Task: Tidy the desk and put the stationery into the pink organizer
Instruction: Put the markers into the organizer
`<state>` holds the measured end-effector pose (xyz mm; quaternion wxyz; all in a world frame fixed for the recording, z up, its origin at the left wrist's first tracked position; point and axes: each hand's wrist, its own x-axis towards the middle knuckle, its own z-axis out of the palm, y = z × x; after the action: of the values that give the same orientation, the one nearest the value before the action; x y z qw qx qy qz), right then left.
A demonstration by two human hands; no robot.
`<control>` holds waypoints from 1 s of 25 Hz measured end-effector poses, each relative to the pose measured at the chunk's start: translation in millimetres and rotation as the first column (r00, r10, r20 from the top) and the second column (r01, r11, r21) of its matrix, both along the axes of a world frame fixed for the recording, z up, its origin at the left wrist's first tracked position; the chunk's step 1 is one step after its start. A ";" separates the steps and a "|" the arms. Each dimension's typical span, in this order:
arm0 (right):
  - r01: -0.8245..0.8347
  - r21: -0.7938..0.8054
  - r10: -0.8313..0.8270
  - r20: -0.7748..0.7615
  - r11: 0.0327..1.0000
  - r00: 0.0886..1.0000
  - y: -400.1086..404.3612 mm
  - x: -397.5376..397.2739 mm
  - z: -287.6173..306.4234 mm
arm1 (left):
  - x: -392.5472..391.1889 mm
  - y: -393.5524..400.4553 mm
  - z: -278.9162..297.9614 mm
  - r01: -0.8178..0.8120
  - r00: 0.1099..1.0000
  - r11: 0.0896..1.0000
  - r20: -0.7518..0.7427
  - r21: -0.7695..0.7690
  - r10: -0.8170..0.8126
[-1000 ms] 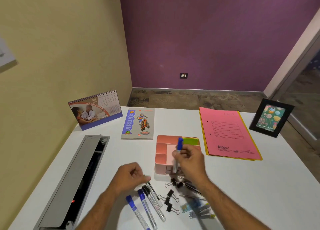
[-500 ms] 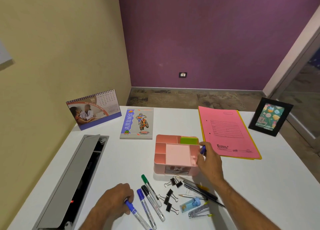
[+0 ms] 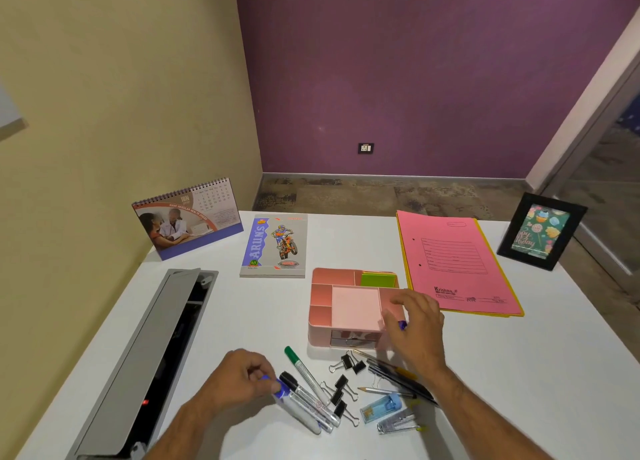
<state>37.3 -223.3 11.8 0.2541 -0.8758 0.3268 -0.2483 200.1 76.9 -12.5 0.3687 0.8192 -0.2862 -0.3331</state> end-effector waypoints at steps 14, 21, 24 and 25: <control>-0.418 0.400 0.443 0.033 0.816 0.896 72.9 17.3 22.3 | -24.4 -87.9 53.1 -0.227 0.973 0.891 -0.139 -0.392 0.187; -0.258 0.317 0.169 0.283 0.912 0.944 30.5 11.3 48.9 | -11.6 -51.3 14.0 -0.147 0.988 0.973 0.012 -0.181 0.151; -0.124 0.203 0.046 0.352 0.971 0.935 1.3 8.9 54.9 | -6.9 -25.3 -11.7 -0.018 0.996 0.998 0.088 0.060 0.013; -0.072 0.182 0.002 0.356 0.981 0.935 -8.2 7.7 54.2 | -6.3 -19.8 -18.7 -0.007 0.994 0.995 0.110 0.099 -0.004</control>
<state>45.0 -231.4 65.9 0.3967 -0.7941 0.2816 -0.3643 193.9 57.1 -31.2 0.3117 0.8539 -0.2885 -0.3008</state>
